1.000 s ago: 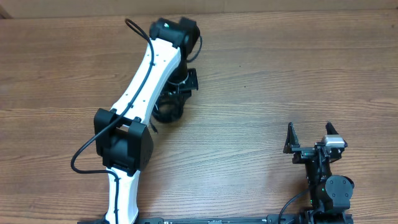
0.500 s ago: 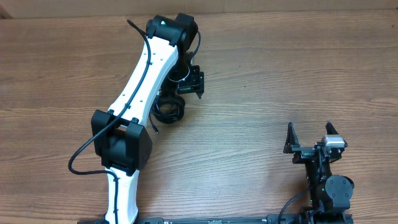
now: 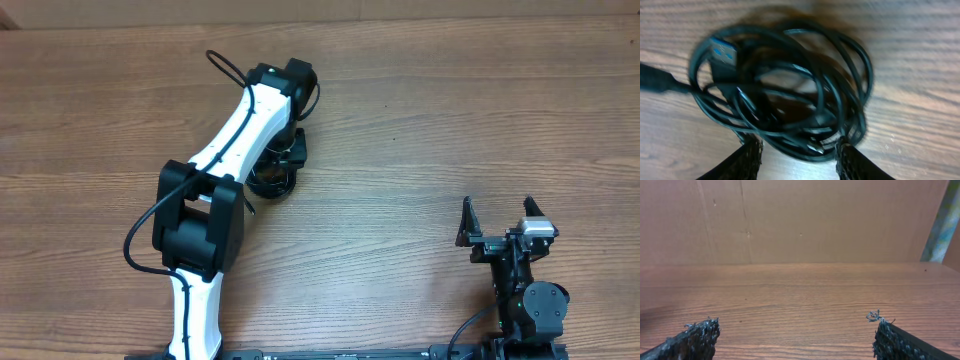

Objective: Untangle cables

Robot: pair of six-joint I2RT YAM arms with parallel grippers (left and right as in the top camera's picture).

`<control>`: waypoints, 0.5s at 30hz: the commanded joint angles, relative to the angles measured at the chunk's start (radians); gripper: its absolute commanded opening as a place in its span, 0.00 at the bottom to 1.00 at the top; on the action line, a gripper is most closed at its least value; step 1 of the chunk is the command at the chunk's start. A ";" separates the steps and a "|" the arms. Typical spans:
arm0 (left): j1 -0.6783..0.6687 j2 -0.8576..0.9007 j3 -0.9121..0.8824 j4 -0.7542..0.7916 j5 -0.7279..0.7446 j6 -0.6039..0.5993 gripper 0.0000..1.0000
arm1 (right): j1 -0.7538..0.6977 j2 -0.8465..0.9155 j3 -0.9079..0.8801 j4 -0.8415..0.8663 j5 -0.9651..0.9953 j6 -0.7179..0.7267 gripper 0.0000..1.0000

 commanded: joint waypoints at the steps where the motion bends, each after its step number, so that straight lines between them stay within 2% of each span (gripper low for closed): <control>1: 0.043 -0.011 -0.011 0.028 0.053 0.116 0.50 | -0.002 -0.008 -0.008 0.005 0.006 -0.003 1.00; 3: 0.055 -0.011 -0.011 0.036 0.114 0.191 0.49 | -0.002 -0.008 -0.008 0.005 0.006 -0.003 1.00; 8: 0.056 -0.011 -0.011 0.035 0.116 0.198 0.46 | -0.002 -0.008 -0.008 0.005 0.006 -0.003 1.00; 15: 0.033 -0.011 -0.068 0.077 0.087 0.231 0.49 | -0.002 -0.008 -0.008 0.005 0.006 -0.003 1.00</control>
